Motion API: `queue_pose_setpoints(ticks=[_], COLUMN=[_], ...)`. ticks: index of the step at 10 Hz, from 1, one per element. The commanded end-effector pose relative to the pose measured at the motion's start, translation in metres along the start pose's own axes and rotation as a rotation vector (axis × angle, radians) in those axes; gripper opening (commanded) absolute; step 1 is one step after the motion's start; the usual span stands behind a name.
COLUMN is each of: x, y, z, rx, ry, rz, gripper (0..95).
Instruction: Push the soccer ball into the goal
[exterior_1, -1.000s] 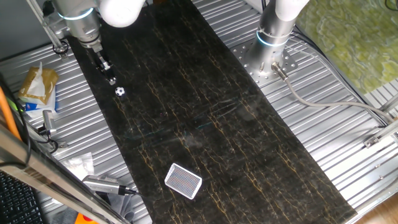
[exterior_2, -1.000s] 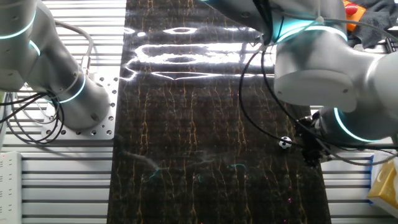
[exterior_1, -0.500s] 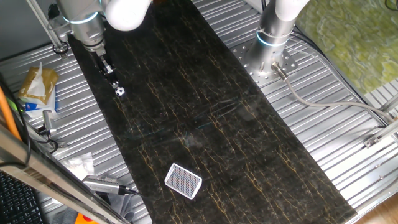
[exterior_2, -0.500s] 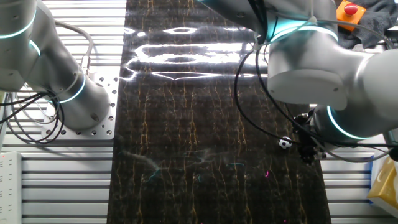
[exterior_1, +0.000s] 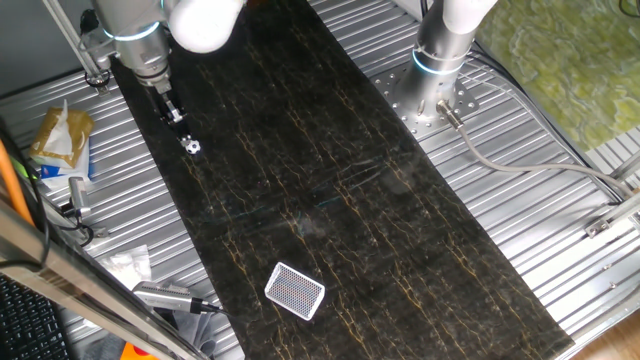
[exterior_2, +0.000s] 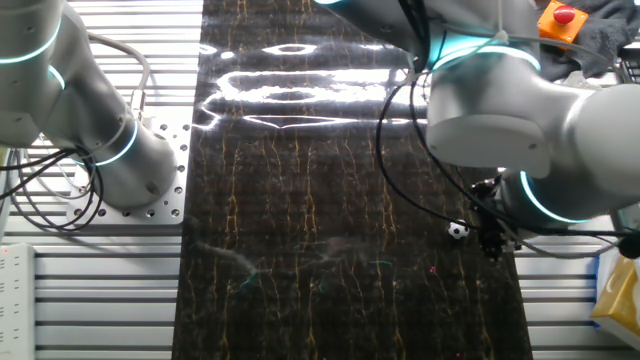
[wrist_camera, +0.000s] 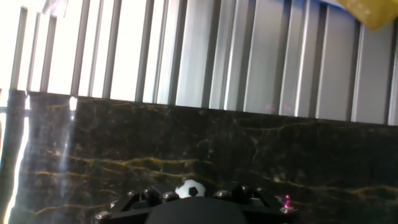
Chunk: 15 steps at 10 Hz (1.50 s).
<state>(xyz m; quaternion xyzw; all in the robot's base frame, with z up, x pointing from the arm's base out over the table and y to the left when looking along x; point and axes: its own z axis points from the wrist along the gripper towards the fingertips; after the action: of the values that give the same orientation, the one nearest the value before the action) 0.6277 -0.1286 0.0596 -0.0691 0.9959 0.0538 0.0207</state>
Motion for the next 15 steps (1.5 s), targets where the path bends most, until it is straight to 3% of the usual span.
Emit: queue_pose_setpoints(ticks=[1,13,15], x=[0.000,0.000,-0.005], y=[0.003,0.030,0.044], z=[0.003,0.032,0.035], rx=[0.002,0.015,0.016], ry=[-0.003,-0.035,-0.051], rz=[0.002,0.061,0.077], gripper=[57.0,57.0,57.0])
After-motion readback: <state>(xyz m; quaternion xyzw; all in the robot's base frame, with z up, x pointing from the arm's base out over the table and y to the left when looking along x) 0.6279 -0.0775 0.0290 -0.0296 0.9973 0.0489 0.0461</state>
